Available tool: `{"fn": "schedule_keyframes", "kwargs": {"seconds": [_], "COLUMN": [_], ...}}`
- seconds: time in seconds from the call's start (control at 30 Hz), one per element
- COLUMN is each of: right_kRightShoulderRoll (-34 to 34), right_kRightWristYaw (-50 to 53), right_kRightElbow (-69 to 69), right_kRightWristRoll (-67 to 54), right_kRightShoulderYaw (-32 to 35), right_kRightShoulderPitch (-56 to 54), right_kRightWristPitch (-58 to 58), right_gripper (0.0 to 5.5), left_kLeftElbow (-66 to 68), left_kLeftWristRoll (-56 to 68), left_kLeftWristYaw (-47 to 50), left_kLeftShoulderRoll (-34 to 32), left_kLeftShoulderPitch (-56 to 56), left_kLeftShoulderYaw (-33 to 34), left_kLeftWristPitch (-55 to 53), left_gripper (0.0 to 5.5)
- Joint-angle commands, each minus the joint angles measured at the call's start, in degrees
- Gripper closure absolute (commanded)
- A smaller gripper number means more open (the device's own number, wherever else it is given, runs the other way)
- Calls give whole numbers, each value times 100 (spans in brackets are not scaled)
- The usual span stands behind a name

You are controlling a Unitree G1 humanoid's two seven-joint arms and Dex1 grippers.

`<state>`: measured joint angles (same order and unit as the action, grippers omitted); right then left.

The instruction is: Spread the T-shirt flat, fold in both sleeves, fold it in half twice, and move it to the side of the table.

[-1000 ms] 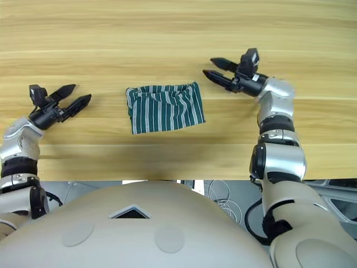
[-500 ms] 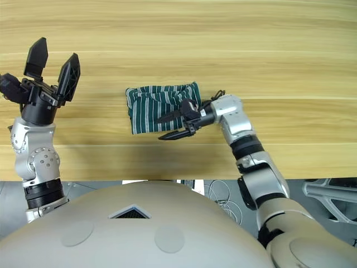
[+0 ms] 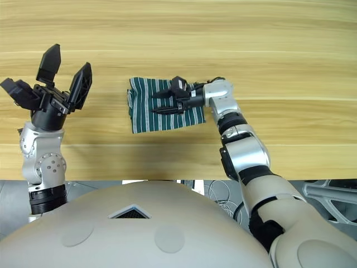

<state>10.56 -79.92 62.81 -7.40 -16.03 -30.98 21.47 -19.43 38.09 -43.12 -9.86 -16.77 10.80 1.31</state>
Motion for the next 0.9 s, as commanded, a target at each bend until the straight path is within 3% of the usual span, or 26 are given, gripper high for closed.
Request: {"fn": "schedule_keyframes", "kwargs": {"seconds": [0.03,0.33,0.43,0.57,0.67,0.9], "right_kRightShoulderRoll": [73,134,459,1265,1752,1969], "right_kRightWristYaw": [144,1302,2528,5149,6462,6902], "right_kRightElbow": [303,901,1337,1626,1659,1588], "right_kRightWristRoll": [445,1109,757,497,502,815], "right_kRightShoulderYaw": [-63,-4,663,1614,2044,2375], "right_kRightShoulderPitch": [-15,-180,-298,-169,61,178], "right_kRightWristPitch": [386,974,295,-757,-1129,-914], "right_gripper": [291,291,291,291,291,291], "left_kLeftElbow": [-101,45,56,27,-12,122], "left_kLeftWristRoll": [62,35,36,2,18,-74], "left_kLeftWristYaw": [-80,-150,-132,-127,-95,-42], "left_kLeftShoulderRoll": [-95,-116,-75,-19,38,104], "left_kLeftShoulderPitch": [-102,-87,-85,-142,-208,-103], "left_kLeftShoulderYaw": [-52,-75,-65,-108,-98,-276], "left_kLeftWristPitch": [-17,43,94,173,227,333], "left_gripper": [12,12,12,12,12,12]}}
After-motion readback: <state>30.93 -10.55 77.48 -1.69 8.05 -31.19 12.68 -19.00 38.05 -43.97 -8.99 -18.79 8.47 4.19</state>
